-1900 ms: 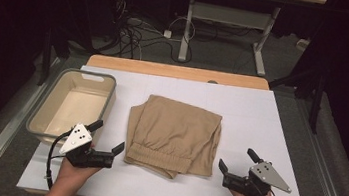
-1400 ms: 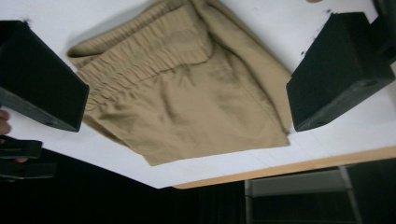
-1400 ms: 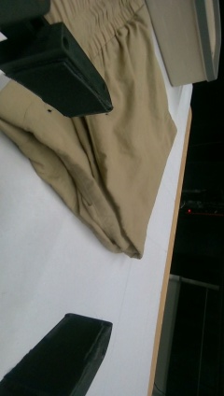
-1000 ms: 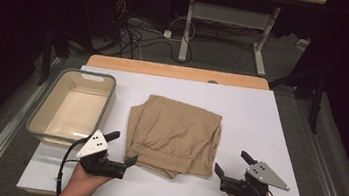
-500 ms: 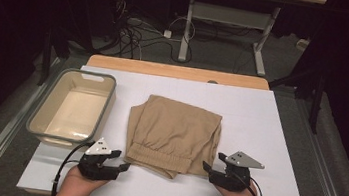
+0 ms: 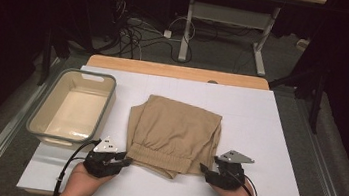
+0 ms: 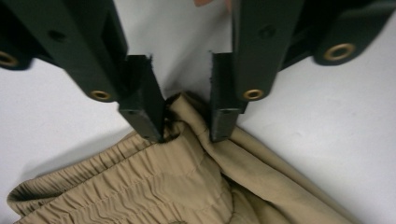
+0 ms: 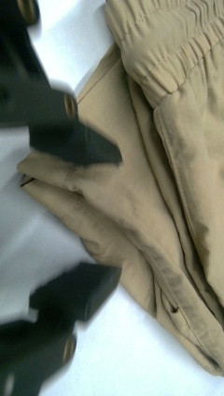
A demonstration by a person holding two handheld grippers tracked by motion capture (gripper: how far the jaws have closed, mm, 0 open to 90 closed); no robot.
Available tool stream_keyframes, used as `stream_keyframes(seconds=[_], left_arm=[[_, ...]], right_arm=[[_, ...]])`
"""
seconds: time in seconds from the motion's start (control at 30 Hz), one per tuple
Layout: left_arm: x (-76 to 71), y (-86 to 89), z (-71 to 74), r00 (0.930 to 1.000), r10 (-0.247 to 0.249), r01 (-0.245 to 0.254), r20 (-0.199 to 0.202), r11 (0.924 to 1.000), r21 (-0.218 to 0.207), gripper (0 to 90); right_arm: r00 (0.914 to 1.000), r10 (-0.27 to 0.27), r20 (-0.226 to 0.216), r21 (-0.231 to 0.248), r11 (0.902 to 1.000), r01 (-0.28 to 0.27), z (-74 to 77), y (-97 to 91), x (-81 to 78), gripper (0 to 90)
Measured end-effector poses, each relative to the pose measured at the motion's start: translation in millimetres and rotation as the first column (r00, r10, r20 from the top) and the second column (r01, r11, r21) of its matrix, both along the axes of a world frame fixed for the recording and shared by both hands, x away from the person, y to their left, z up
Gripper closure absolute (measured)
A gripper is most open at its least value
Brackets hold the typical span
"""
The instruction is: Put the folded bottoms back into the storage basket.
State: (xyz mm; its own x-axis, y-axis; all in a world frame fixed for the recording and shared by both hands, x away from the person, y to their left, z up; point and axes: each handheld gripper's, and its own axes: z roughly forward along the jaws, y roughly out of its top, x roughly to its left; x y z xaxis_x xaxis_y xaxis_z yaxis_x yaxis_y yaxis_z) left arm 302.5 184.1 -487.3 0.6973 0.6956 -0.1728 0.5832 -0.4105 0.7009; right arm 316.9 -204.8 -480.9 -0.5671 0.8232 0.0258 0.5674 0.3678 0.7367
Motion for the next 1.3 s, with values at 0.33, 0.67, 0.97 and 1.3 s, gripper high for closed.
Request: stream_keyframes(seconds=[0.33, 0.67, 0.97, 1.3], left_arm=[[-4.3, 1.9, 3.4, 0.9991, -0.018, 0.018, 0.038, 0.9998, -0.003, 81.3], [-33.7, 18.4, 12.3, 0.9976, -0.056, 0.055, 0.041, 0.9984, 0.010, 81.0], [-39.6, 31.3, 14.9, 0.9831, 0.016, 0.007, 0.183, 0.9920, -0.126, 44.9], [-30.4, 10.7, 20.0, 0.9677, 0.016, 0.023, 0.251, 0.9881, -0.152, 12.7]], right_arm=[[0.9911, 0.121, 0.055, -0.011, 0.9926, -0.121, 1.3, 6.7, -14.8, 87.4], [0.9787, 0.198, 0.053, 0.028, 0.9794, -0.200, 1.7, 8.4, -60.0, 85.3], [0.9771, 0.163, 0.137, 0.134, 0.9743, -0.181, 13.5, -3.1, -64.9, 47.6], [0.9751, 0.015, 0.221, 0.185, 0.9811, -0.057, 7.6, -37.2, -52.3, 13.0]])
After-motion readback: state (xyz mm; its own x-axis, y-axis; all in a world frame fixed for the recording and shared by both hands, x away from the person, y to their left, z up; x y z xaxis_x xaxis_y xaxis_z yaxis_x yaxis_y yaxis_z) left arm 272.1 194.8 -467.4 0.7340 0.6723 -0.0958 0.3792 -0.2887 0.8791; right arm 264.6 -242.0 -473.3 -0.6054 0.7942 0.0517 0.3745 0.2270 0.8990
